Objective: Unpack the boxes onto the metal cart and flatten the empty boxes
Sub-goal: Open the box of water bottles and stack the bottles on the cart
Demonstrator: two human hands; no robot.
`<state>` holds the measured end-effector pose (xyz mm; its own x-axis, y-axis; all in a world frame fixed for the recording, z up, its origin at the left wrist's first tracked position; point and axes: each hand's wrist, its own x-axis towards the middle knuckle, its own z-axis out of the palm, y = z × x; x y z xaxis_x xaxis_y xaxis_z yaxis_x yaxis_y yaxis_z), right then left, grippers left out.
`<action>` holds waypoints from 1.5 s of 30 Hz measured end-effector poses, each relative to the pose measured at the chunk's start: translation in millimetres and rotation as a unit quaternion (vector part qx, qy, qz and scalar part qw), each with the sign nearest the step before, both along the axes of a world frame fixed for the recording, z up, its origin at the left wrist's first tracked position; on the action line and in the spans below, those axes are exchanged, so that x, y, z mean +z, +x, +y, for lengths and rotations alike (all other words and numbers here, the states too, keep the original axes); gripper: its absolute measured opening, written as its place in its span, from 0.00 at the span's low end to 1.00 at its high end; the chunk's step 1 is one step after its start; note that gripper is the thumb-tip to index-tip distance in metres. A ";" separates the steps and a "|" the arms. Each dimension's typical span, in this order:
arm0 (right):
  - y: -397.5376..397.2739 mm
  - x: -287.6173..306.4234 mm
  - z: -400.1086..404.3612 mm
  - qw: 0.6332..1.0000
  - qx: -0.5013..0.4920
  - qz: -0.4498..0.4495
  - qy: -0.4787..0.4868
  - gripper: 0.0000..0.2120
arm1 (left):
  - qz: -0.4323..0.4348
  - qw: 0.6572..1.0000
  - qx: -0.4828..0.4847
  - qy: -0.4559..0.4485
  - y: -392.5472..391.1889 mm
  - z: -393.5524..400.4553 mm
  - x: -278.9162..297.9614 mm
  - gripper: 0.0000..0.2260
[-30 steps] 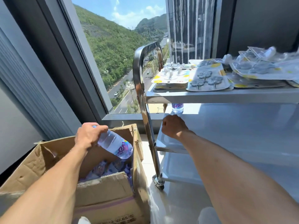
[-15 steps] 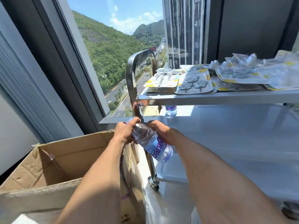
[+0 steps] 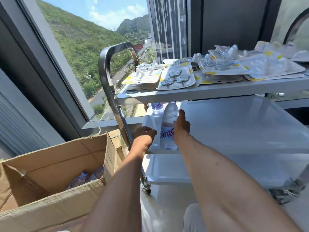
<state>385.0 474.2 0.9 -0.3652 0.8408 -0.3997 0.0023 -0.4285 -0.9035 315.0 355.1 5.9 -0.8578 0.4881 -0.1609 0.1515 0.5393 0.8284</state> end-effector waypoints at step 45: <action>-104.3 -71.0 30.4 0.868 0.108 -0.168 0.454 0.35 | 0.356 0.912 -0.045 -0.199 -23.7 -5.9 -66.7 0.11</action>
